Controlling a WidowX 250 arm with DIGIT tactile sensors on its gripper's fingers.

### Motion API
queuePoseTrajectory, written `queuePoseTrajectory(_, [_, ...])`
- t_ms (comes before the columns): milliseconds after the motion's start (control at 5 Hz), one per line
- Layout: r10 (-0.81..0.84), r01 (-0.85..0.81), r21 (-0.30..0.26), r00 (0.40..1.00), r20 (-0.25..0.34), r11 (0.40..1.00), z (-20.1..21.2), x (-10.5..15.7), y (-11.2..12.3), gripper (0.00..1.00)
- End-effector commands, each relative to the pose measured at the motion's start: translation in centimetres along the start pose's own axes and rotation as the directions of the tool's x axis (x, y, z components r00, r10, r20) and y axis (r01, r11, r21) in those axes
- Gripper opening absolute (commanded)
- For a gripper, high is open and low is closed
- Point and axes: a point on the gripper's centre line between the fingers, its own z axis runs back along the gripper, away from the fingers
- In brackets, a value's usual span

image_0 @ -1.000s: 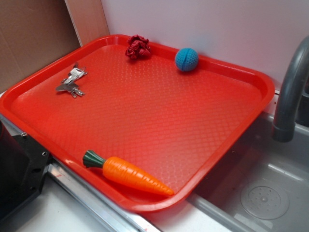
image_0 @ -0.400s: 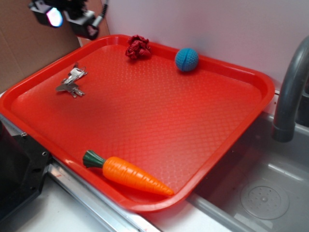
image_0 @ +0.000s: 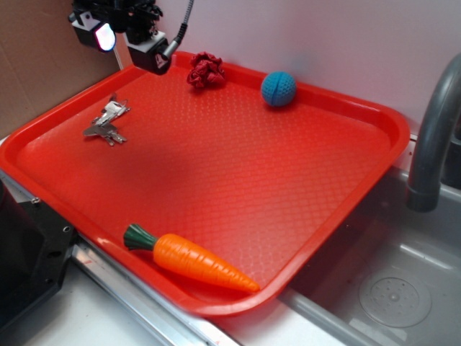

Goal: Grab the red paper.

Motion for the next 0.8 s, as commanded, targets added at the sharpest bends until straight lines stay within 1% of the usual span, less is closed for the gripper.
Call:
queuePoseTrajectory(0, [0.047,-0.046,-0.002,0.995,0.085,0.999,-1.6,3.1,1.4,1.0])
queuePoseTrajectory(200, [0.032,-0.03,-0.022,0.992,0.12,0.999,-4.8,6.4,2.3,1.0])
queuePoseTrajectory(400, [0.028,-0.027,-0.012,0.996,0.088,1.0,-6.8,8.3,1.9,1.0])
queuePoseTrajectory(600, [0.031,-0.029,-0.017,0.994,0.106,0.999,-8.2,10.0,1.6,1.0])
